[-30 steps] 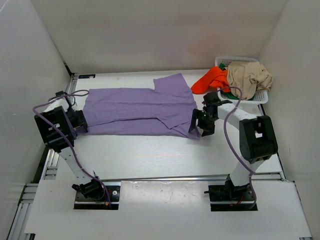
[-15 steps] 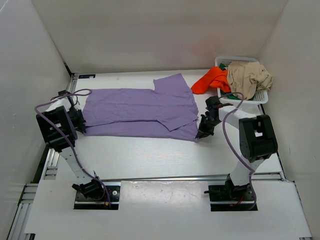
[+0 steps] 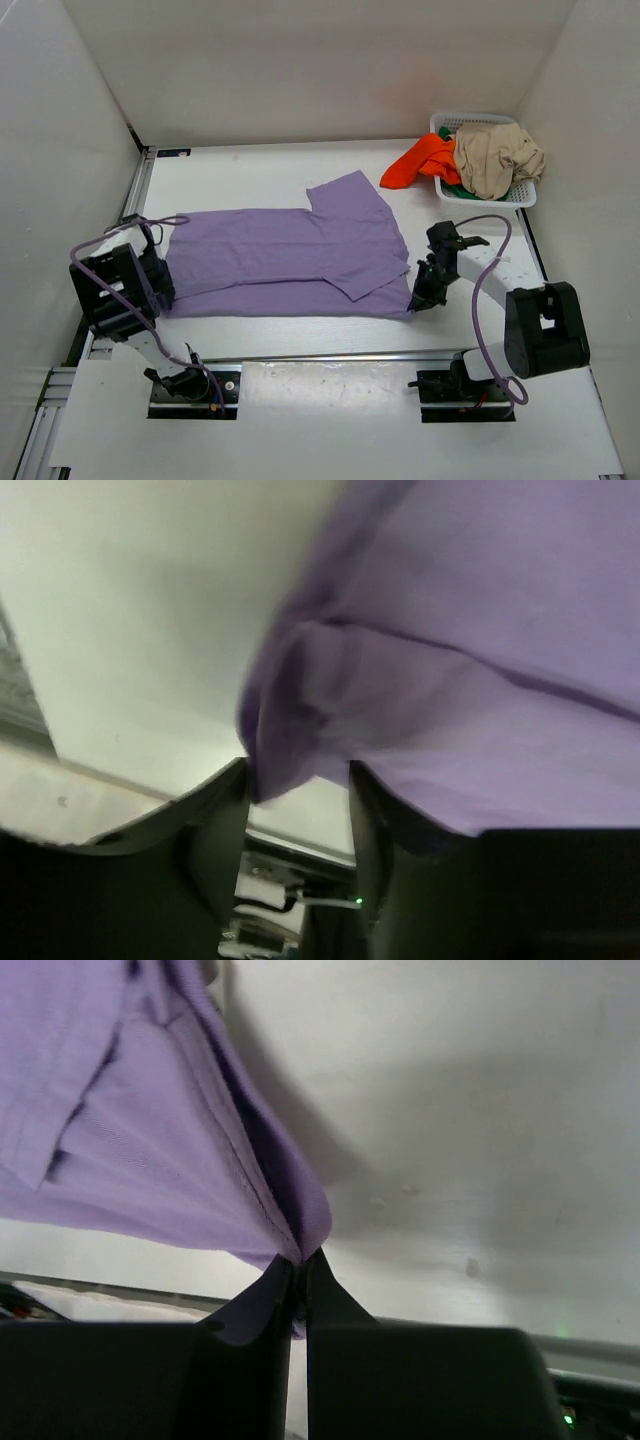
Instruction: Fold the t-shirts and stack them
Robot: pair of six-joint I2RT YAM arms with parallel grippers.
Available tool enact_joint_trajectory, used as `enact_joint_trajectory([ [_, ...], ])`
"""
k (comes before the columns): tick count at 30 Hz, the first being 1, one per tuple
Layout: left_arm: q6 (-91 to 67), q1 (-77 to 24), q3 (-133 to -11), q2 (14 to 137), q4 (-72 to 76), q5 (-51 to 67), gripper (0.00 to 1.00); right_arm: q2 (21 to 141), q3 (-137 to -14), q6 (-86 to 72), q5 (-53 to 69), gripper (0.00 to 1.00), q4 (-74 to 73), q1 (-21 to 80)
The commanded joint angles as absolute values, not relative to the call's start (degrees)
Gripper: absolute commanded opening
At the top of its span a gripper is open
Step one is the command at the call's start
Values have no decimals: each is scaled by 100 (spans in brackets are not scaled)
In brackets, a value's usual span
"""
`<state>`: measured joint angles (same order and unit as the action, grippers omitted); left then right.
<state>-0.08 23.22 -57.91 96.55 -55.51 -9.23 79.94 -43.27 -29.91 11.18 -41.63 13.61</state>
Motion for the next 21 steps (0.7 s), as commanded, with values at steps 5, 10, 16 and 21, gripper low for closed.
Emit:
enact_joint_trajectory([
  [5, 0, 1917, -5808, 8430, -5284, -2600, 72, 7936, -4165, -2875, 853, 0, -4351, 1336],
  [10, 0, 1434, -5732, 8104, -4896, -2785, 72, 8139, -4315, -2769, 853, 0, -4351, 1336],
  [16, 0, -34, -4248, 7523, -3975, -3120, 74, 8551, -4482, -2654, 783, 0, -4473, 1336],
  [21, 0, -272, -4297, 7821, -3666, -3067, 75, 8613, -4605, -2602, 677, 0, -4631, 1336],
])
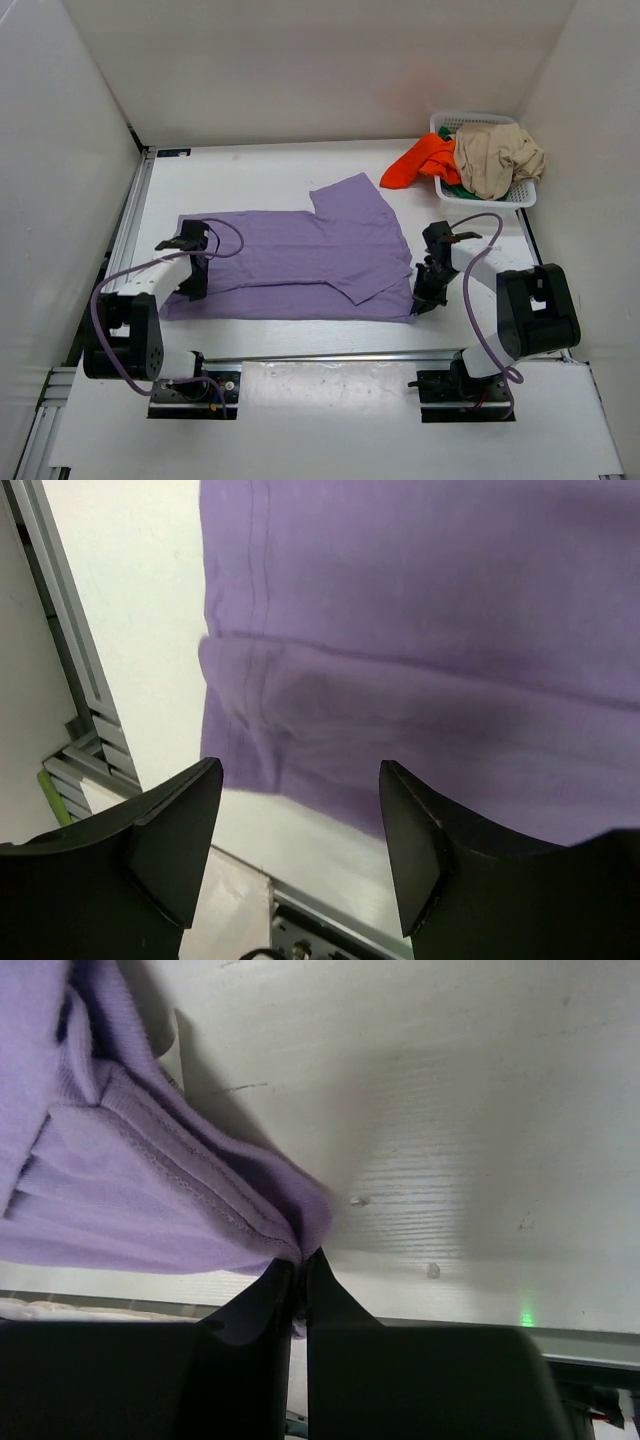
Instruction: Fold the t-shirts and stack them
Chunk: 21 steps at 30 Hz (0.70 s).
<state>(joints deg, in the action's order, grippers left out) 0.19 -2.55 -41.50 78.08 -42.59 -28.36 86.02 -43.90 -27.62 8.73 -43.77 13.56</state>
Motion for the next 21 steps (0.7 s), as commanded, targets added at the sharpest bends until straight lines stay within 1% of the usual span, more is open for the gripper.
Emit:
enact_joint_trajectory([
  [1, 0, -272, -4350, 8005, -3665, -3067, 75, 8613, -4658, -2602, 677, 0, -4632, 1336],
  [6, 0, -272, -4737, 8472, -3543, -3181, 74, 8666, -4658, -2602, 563, 0, -4746, 1336],
  [13, 0, -150, -4737, 8991, -3480, -3234, 74, 8666, -4710, -2549, 457, 0, -4799, 1336],
  [14, 0, -71, -4790, 9113, -3420, -3234, 72, 8666, -4711, -2549, 457, 0, -4799, 1336],
  [21, 0, 394, -5921, 9527, -3419, -3401, 72, 8666, -4764, -2496, 457, 0, -4852, 1283],
])
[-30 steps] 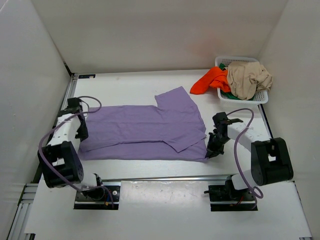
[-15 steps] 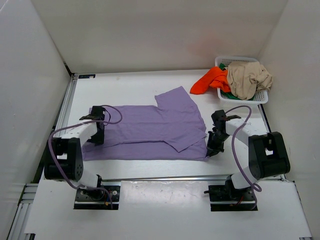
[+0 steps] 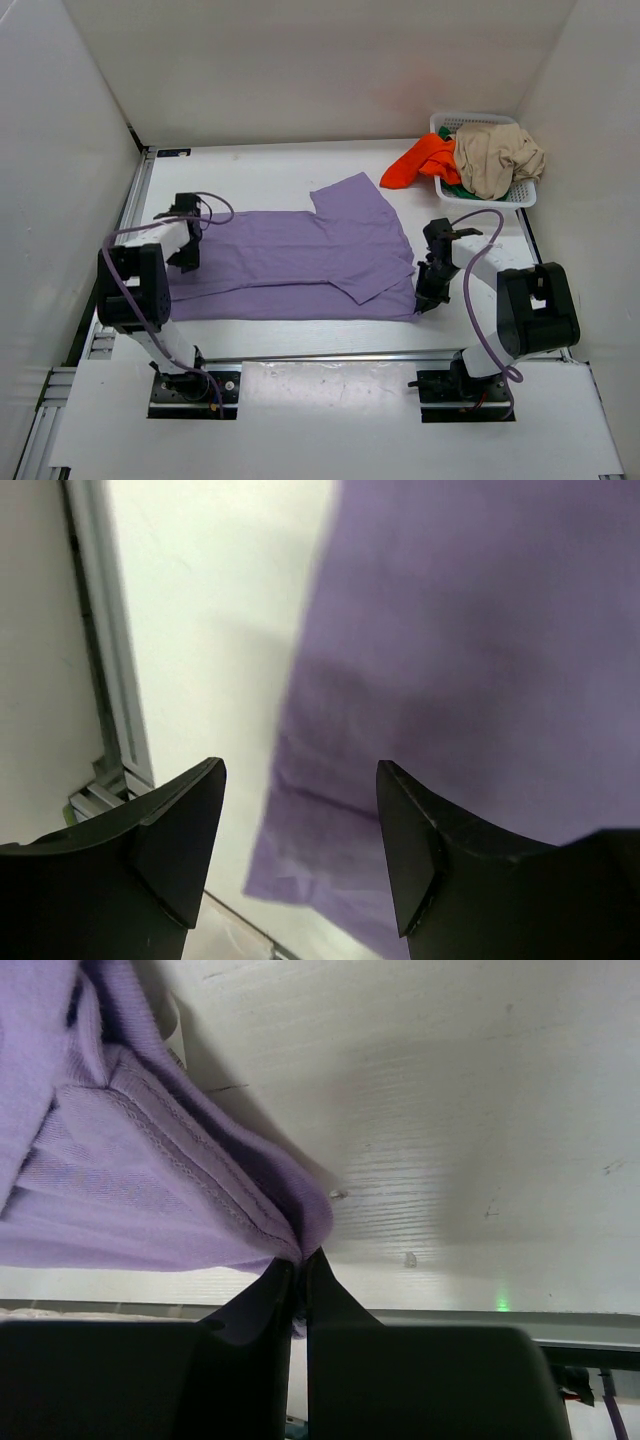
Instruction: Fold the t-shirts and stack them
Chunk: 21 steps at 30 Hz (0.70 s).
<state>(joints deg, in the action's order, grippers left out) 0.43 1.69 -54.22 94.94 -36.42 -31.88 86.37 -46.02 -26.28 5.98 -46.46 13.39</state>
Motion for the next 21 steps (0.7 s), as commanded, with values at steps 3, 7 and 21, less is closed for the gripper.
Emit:
enact_joint_trajectory([
  [3, 0, 623, -6266, 9799, -3419, -3524, 72, 8719, -4711, -2496, 457, 0, -4852, 1283],
  [7, 0, 782, -6521, 10037, -3419, -3743, 72, 8719, -4711, -2496, 457, 0, -4799, 1283],
  [21, 0, 237, -3779, 7681, -3419, -2883, 82, 8771, -4658, -2391, 457, 0, -4746, 1283],
])
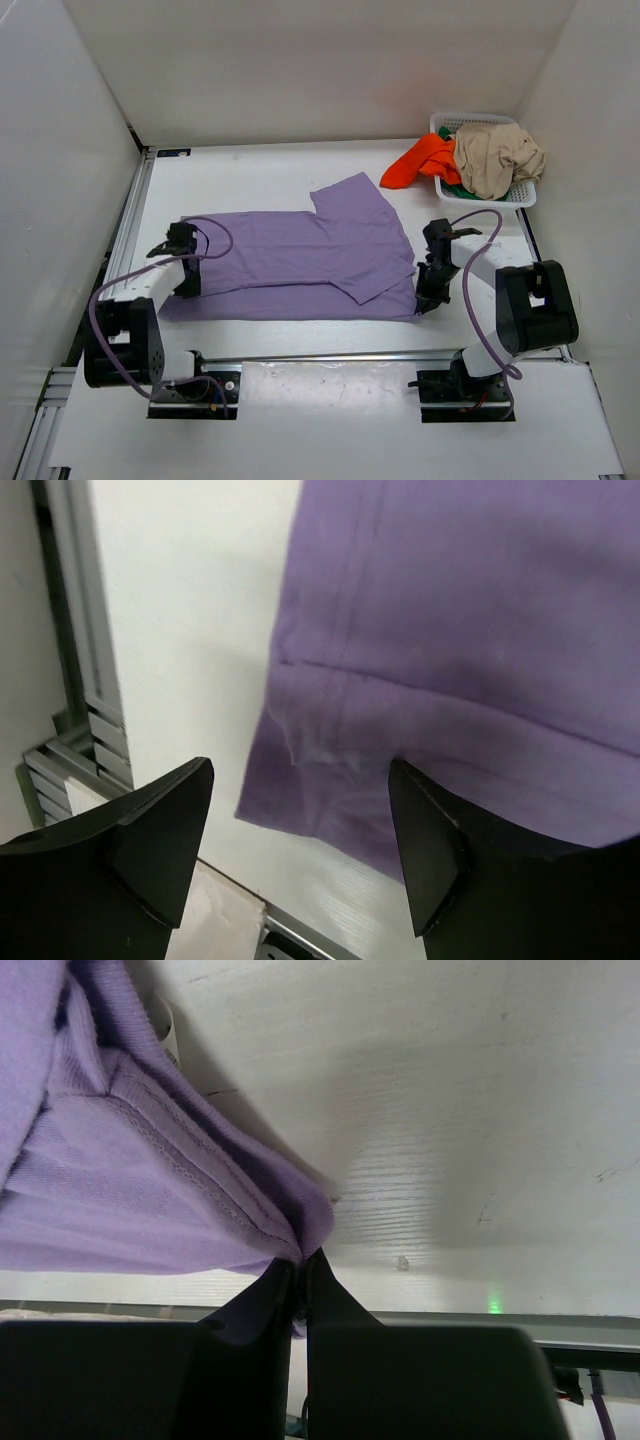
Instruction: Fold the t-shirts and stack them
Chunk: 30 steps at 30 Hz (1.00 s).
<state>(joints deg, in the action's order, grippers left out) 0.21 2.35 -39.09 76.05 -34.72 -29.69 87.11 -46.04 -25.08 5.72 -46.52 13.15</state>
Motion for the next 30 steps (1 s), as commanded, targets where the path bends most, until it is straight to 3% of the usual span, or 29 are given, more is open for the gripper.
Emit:
enact_joint_trajectory([
  [1, 0, 237, -3884, 7795, -3419, -2883, 82, 8771, -4658, -2391, 457, 0, -4746, 1283],
  [9, 0, 237, -4280, 8437, -3419, -2812, 87, 8771, -4658, -2391, 457, 0, -4746, 1283],
  [20, 0, 132, -3885, 7612, -3480, -2804, 87, 8824, -4710, -2391, 343, 0, -4799, 1283],
  [30, 0, 132, -4042, 7980, -3753, -2751, 88, 8877, -4825, -2285, 290, 0, -4966, 1283],
])
